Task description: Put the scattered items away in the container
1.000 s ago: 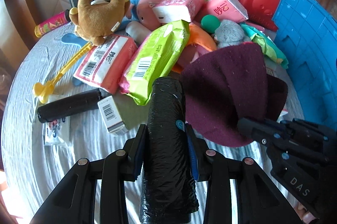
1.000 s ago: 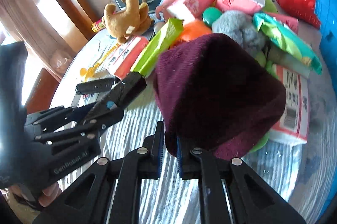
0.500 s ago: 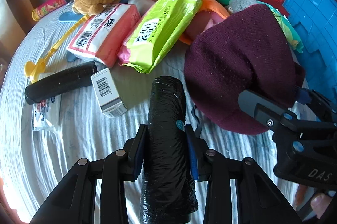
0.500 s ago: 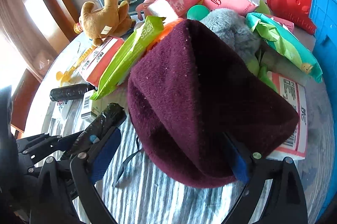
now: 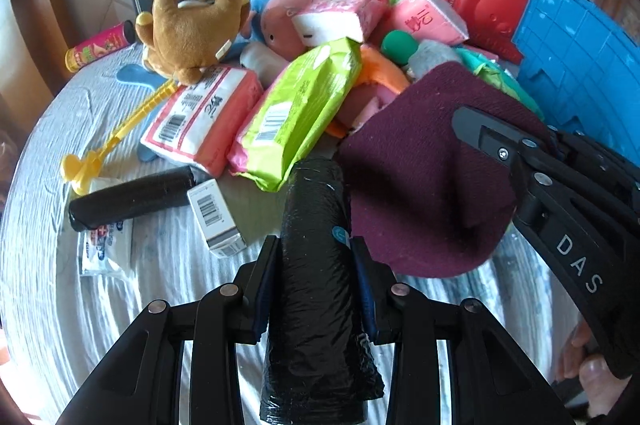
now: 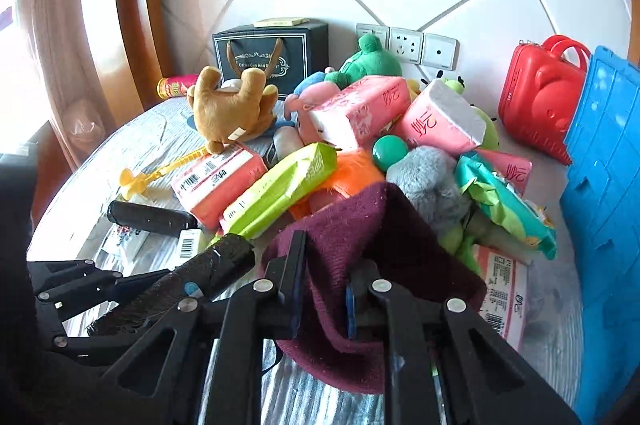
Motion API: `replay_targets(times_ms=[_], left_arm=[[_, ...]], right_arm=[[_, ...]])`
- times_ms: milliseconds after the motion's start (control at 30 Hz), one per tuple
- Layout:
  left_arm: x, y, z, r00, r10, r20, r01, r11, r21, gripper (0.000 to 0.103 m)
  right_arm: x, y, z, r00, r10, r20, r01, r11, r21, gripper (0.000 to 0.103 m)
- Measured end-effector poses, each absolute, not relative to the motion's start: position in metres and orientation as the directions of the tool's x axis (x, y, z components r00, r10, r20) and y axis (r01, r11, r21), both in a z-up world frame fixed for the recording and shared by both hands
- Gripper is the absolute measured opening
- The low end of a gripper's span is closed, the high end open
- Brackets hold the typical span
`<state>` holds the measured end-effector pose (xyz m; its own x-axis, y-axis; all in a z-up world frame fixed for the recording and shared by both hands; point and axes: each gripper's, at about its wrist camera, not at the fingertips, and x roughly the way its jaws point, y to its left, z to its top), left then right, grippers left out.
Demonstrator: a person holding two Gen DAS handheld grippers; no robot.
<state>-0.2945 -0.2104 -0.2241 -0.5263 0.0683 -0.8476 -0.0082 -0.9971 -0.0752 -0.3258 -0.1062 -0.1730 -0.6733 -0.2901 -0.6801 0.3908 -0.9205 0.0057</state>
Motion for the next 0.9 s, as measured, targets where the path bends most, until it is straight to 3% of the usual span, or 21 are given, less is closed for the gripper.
replay_targets(times_ms=[133, 267, 300, 333, 367, 400, 433, 733, 900], left_arm=[[-0.284, -0.209, -0.193, -0.566, 0.085, -0.82, -0.042, -0.996, -0.075, 0.034], [-0.28, -0.211, -0.183, -0.566, 0.091, -0.819, -0.058, -0.996, -0.07, 0.034], [-0.279, -0.212, -0.185, -0.559, 0.091, -0.824, -0.06, -0.996, -0.069, 0.034], [-0.278, -0.212, -0.187, -0.552, 0.091, -0.829, -0.061, -0.996, -0.068, 0.034], [-0.276, -0.212, -0.19, -0.544, 0.09, -0.834, -0.061, -0.996, -0.068, 0.035], [-0.275, -0.213, -0.194, -0.534, 0.09, -0.84, -0.056, -0.996, -0.071, 0.035], [-0.275, -0.213, -0.198, -0.525, 0.089, -0.846, -0.05, -0.996, -0.073, 0.035], [-0.282, -0.206, -0.235, -0.461, 0.057, -0.885, -0.01, -0.998, -0.059, 0.035], [-0.297, -0.21, -0.259, -0.433, 0.052, -0.9, -0.008, -0.998, -0.054, 0.035]], right_arm=[[-0.311, -0.103, -0.16, -0.654, -0.301, -0.694, 0.38, -0.924, 0.043, 0.016], [-0.301, -0.083, -0.182, -0.55, -0.355, -0.756, 0.342, -0.921, 0.185, 0.016], [-0.296, -0.075, -0.188, -0.548, -0.342, -0.763, 0.316, -0.93, 0.189, 0.022], [-0.292, -0.067, -0.195, -0.546, -0.329, -0.771, 0.291, -0.937, 0.194, 0.029], [-0.287, -0.057, -0.198, -0.546, -0.325, -0.772, 0.266, -0.941, 0.208, 0.057], [-0.283, -0.047, -0.202, -0.546, -0.322, -0.774, 0.24, -0.945, 0.224, 0.093], [-0.281, -0.036, -0.206, -0.551, -0.33, -0.767, 0.215, -0.944, 0.251, 0.103], [-0.306, -0.001, -0.256, -0.505, -0.362, -0.783, 0.082, -0.924, 0.374, 0.103], [-0.313, -0.016, -0.259, -0.528, -0.401, -0.748, 0.117, -0.907, 0.404, 0.103]])
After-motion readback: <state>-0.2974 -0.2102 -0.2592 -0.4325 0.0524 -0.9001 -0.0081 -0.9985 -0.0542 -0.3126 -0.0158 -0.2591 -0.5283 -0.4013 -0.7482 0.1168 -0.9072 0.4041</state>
